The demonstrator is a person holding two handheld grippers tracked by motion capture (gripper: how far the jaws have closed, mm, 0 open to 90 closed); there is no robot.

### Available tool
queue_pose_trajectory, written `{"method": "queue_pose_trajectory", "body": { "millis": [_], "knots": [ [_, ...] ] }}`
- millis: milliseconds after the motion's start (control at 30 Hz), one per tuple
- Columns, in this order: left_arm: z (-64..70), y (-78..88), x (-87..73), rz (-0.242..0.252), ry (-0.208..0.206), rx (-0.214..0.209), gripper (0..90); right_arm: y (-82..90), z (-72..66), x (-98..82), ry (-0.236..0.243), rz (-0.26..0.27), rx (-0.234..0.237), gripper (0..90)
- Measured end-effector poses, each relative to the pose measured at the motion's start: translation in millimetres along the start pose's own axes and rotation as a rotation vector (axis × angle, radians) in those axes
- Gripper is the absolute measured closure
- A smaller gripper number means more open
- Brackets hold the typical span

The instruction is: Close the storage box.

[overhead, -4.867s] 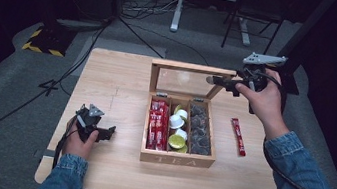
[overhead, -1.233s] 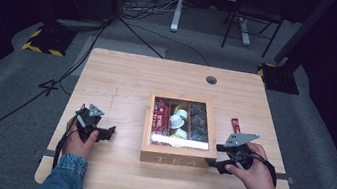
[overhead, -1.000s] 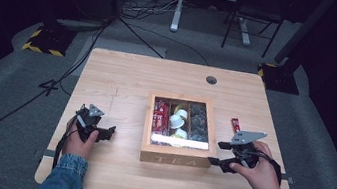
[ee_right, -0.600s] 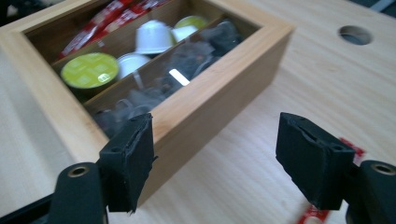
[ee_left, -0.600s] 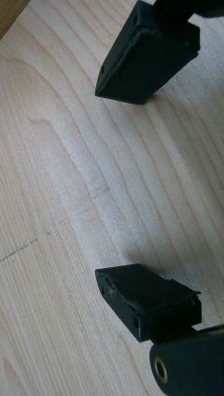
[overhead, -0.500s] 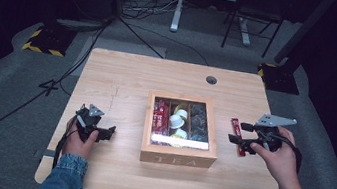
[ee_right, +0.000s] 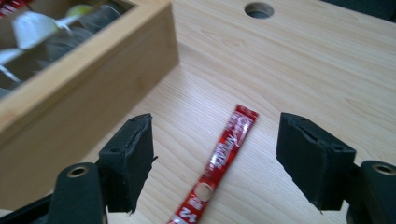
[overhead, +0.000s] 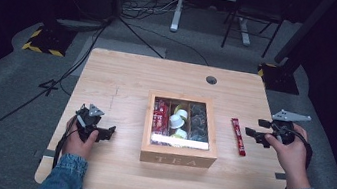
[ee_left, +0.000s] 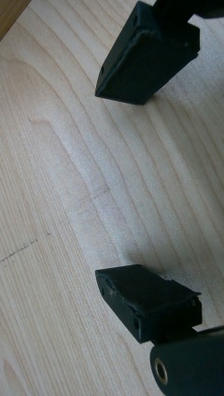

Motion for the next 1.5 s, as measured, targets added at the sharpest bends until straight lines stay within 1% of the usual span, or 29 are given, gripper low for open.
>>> {"method": "queue_pose_trajectory", "body": {
  "millis": [167,267,300,400,467,533,600,733,767,1033,1167,1267,1400,1433,1500],
  "knots": [
    [-0.2,0.1,0.0,0.000,-0.003,0.002,12.4,-9.3,19.1,-13.2,-0.030,-0.019,-0.010,25.8],
    [-0.3,0.1,0.0,0.000,-0.004,0.002,12.4,-15.0,29.3,-18.9,-0.034,-0.023,-0.031,25.8],
    [-0.2,0.1,-0.1,0.000,-0.003,0.002,12.4,-18.8,34.0,-21.9,-0.036,-0.021,-0.043,25.8],
    [-0.2,0.1,0.0,0.000,-0.003,0.002,12.4,-28.8,42.1,-28.3,-0.057,-0.002,-0.048,25.8],
    [-0.3,0.1,-0.1,0.000,-0.003,0.003,12.4,-33.9,45.3,-33.4,-0.060,-0.007,-0.047,25.8],
    [-0.3,0.0,0.1,0.001,-0.004,0.003,12.4,-39.0,47.3,-38.6,-0.060,-0.014,-0.046,25.8],
    [-0.3,0.0,0.1,0.001,-0.003,0.003,12.4,-43.4,47.8,-44.6,-0.053,-0.031,-0.035,25.8],
    [-0.4,0.1,-0.1,-0.001,-0.005,0.002,12.4,-47.4,51.2,-52.3,-0.070,-0.025,-0.040,25.8],
    [-0.4,0.2,-0.2,-0.001,-0.005,0.002,12.4,-48.2,52.2,-53.7,-0.066,-0.022,-0.042,25.8],
    [-0.4,0.2,-0.2,-0.002,-0.005,0.002,12.4,-53.5,58.2,-69.4,-0.082,-0.021,-0.059,25.8],
    [-0.3,0.0,0.1,0.000,-0.003,0.002,12.4,-56.7,59.9,-74.9,-0.079,-0.027,-0.064,25.8],
    [-0.3,0.0,0.1,0.000,-0.004,0.002,12.4,-58.9,60.4,-79.3,-0.073,-0.041,-0.065,25.7],
    [-0.4,0.0,0.1,0.000,-0.004,0.003,12.4,-60.2,62.0,-82.1,-0.072,-0.043,-0.084,20.1],
    [-0.3,0.1,-0.1,-0.002,-0.004,0.002,12.3,-61.0,61.6,-82.3,-0.078,-0.039,-0.087,15.9],
    [-0.5,0.2,-0.1,-0.002,-0.004,0.004,12.2,-62.3,62.8,-83.3,-0.070,-0.048,-0.107,13.2]
  ]
}}
Point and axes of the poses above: each handheld gripper's, and its own axes: y roughly backward along the jaws, x roughly out of its top, z roughly to its right, the point moved 10 cm from there along -y, roughly forward along the jaws, and after that the axes turned 2 degrees about y, right-handed, at the moved point
